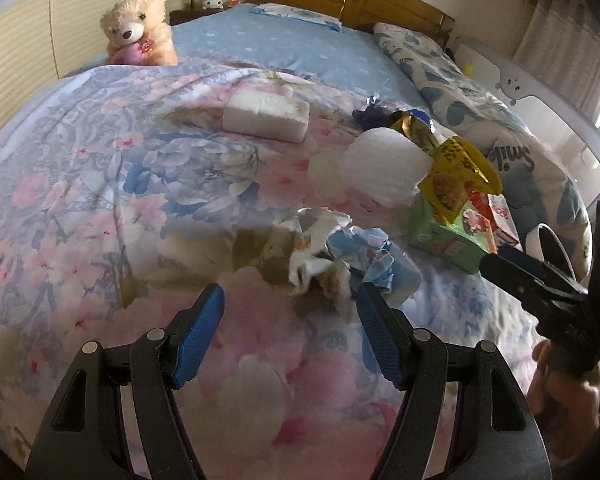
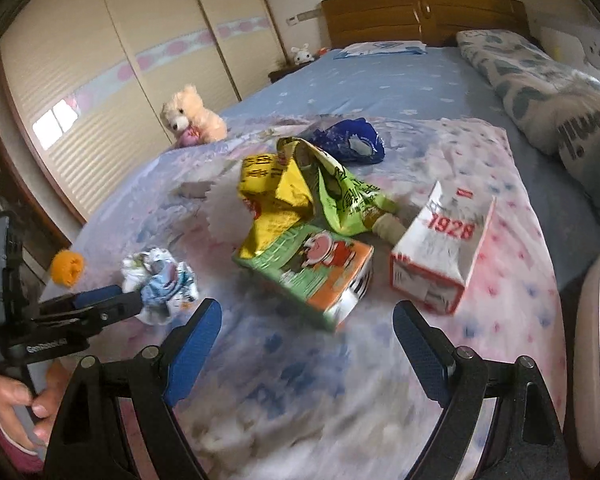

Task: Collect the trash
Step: 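Grasp the crumpled tissue with the left tool while the right grasps the green milk carton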

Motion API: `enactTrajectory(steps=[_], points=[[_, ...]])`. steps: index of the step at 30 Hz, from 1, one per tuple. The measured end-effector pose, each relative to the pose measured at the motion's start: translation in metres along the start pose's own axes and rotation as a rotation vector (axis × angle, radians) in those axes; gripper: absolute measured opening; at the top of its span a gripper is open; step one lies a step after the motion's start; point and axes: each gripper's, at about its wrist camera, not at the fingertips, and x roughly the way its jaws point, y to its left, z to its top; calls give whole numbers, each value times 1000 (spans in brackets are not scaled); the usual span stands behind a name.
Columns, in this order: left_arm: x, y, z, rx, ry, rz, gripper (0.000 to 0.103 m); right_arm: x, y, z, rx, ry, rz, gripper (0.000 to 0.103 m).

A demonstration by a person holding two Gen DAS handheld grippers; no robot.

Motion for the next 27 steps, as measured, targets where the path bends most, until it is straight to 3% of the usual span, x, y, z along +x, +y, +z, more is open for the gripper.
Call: enactTrajectory(steps=[7, 10, 11, 12, 15, 19, 20, 23, 24, 25, 27], points=[[10, 1, 4, 0, 20, -6, 69, 19, -4, 13, -42, 35, 4, 89], [12, -1, 4, 10, 14, -6, 58, 25, 0, 14, -67, 41, 10, 89], [12, -1, 4, 15, 13, -9, 50, 26, 2, 14, -76, 42, 10, 88], [13, -2, 4, 18, 13, -14, 35, 28, 4, 14, -84, 42, 7, 83], [15, -3, 4, 28, 27, -35, 4, 27, 8, 12, -96, 52, 2, 47], [7, -2, 0, 37, 8, -41, 2, 21, 11, 3, -69, 69, 37, 19], [5, -1, -1, 41, 4, -42, 2, 18, 12, 1, -61, 77, 63, 19], [-2, 5, -4, 46, -7, -36, 2, 7, 16, -4, -60, 50, 70, 23], [-4, 8, -5, 42, -7, -36, 2, 3, 18, -4, -72, 34, 58, 36], [-4, 11, -6, 38, -6, -37, 2, 2, 19, -3, -81, 26, 49, 64], [-5, 17, -7, 31, -4, -31, 2, 4, 20, 3, -98, 21, 44, 93]])
